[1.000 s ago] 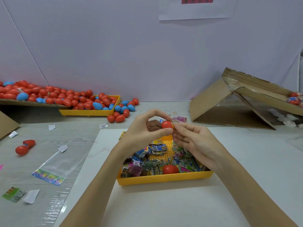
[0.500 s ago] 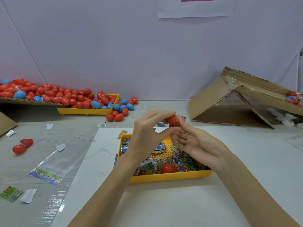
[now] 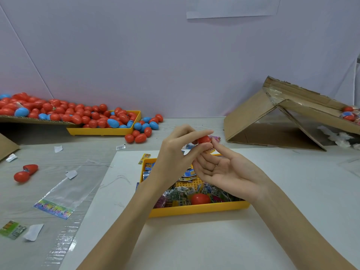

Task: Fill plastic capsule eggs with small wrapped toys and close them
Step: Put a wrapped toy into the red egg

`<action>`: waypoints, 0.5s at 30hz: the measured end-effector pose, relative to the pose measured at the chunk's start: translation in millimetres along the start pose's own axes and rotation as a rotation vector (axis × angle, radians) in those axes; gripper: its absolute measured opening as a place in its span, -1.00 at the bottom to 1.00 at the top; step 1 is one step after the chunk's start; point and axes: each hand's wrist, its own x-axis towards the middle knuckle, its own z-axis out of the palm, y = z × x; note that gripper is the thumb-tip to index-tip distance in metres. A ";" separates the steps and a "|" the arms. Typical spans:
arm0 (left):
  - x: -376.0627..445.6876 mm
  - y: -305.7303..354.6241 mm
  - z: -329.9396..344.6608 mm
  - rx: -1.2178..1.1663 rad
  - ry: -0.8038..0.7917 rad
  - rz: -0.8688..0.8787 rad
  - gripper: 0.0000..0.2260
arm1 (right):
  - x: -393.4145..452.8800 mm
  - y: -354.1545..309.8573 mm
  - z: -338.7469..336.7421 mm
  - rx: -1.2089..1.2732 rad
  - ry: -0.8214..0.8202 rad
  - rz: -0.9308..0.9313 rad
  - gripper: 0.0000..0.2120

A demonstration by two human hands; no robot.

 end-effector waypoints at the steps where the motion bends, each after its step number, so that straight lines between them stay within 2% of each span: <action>1: -0.1 0.7 0.7 -0.013 0.010 -0.001 -0.72 | -0.9 0.2 0.6 0.011 -0.018 0.006 -0.55; 4: -0.4 1.1 2.9 0.015 0.022 0.027 -0.76 | -1.5 1.5 1.7 0.039 -0.048 0.021 -0.60; 8: 0.0 1.9 3.0 0.032 0.037 0.036 -0.78 | -1.1 2.6 3.7 0.057 -0.036 0.009 -0.56; 13: 1.3 5.3 -0.6 -0.186 -0.018 -0.086 -0.73 | -1.4 -1.0 4.7 -0.050 0.007 -0.112 -0.52; 15: 1.3 2.9 -4.2 -0.252 -0.058 -0.140 -0.72 | -1.1 -2.4 3.7 -0.143 0.026 -0.190 -0.60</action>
